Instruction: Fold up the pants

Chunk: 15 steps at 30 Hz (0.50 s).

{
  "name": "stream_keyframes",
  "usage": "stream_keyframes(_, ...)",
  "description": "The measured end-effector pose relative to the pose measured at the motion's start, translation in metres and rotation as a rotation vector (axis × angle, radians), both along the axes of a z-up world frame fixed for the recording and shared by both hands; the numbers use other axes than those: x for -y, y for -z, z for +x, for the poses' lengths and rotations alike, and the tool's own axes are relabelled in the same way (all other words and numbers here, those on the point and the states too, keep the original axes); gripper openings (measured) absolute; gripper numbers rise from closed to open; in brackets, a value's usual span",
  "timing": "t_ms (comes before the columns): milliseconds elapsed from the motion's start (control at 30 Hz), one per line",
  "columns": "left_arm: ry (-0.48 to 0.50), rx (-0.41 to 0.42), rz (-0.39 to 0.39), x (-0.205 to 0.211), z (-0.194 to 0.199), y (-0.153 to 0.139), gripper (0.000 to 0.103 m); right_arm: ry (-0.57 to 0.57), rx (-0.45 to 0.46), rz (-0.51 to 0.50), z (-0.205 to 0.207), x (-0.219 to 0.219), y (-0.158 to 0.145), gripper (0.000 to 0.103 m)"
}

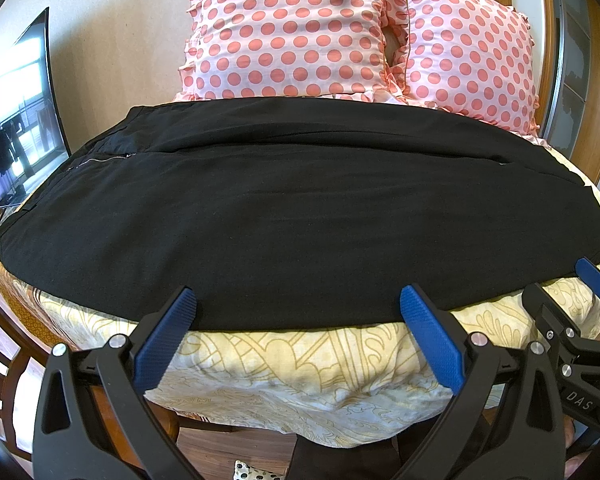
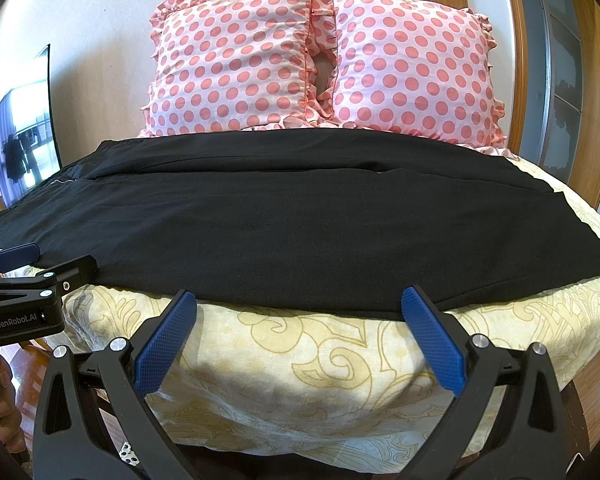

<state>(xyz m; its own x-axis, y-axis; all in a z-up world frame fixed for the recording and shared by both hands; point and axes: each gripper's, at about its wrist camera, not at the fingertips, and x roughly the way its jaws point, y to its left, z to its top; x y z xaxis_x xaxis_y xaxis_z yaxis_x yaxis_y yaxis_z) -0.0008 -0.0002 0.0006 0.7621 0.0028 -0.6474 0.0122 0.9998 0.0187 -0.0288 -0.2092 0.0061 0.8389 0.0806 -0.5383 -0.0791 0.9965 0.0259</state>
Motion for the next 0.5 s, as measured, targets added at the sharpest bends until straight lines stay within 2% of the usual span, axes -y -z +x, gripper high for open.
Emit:
stream_keyframes(367,0.0,0.0,0.0,0.0,0.0,0.0,0.101,-0.01,-0.01,-0.006,0.0,0.0,-0.001,0.102)
stream_keyframes(433,0.002,-0.001,0.0,0.0,0.0,0.0,0.101,-0.034,-0.028,0.013,0.002,0.004,-0.005,0.102)
stream_keyframes(500,0.007,-0.004,-0.001,0.0,0.0,0.0,0.101,-0.071,-0.045,0.085,0.002,0.015,-0.012,0.102)
